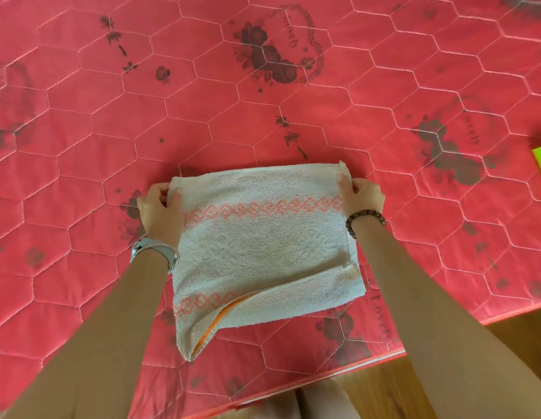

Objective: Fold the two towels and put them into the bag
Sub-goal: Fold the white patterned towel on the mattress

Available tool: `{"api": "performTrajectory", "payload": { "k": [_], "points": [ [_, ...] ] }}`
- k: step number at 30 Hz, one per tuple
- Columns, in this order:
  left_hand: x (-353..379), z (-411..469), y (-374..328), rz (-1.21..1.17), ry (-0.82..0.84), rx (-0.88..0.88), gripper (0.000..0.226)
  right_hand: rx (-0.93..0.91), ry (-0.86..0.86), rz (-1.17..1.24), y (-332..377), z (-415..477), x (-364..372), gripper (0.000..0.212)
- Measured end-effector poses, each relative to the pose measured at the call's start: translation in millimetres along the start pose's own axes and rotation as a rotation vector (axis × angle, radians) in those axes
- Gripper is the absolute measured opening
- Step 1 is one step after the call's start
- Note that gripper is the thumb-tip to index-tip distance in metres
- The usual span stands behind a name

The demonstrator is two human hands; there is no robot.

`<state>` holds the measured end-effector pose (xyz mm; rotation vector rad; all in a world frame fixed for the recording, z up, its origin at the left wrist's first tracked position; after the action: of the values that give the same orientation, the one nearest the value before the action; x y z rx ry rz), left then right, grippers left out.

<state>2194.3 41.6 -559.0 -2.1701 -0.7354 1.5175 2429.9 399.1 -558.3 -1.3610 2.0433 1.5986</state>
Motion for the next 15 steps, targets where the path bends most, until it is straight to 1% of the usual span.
{"api": "performTrajectory", "payload": {
  "k": [2, 6, 8, 10, 12, 13, 15],
  "points": [
    [-4, 1, 0, -0.015, -0.01, 0.008, 0.011, -0.021, 0.002, 0.018, 0, -2, -2, 0.051],
    [-12, -8, -1, -0.062, -0.035, 0.051, 0.013, -0.056, -0.018, 0.064, -2, -12, -9, 0.042],
    [-16, -12, 2, -0.076, -0.069, 0.068, 0.002, -0.04, -0.024, 0.087, -5, -15, -8, 0.037],
    [-16, -13, 13, -0.079, -0.086, 0.023, 0.015, 0.015, -0.015, 0.113, -9, -16, -7, 0.033],
    [-17, -19, 26, -0.1, -0.073, -0.036, 0.026, 0.022, -0.003, 0.104, -10, -20, -8, 0.03],
    [-18, -24, 30, -0.097, -0.062, -0.036, 0.028, 0.015, 0.0, 0.111, -12, -24, -9, 0.029],
    [-20, -42, 29, -0.06, -0.061, 0.022, 0.029, -0.01, -0.035, 0.161, -13, -37, -17, 0.028]
  ]
}}
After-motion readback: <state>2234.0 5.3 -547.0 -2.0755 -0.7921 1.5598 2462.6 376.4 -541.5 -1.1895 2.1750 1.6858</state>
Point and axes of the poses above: each hand's wrist, its own z-axis towards the middle knuckle, its own x-axis out of the palm, y = z × x, the point moved 9 cm from there along z, towards the middle knuckle, and after that the axes turned 9 degrees about z, right-handed, at the moved point
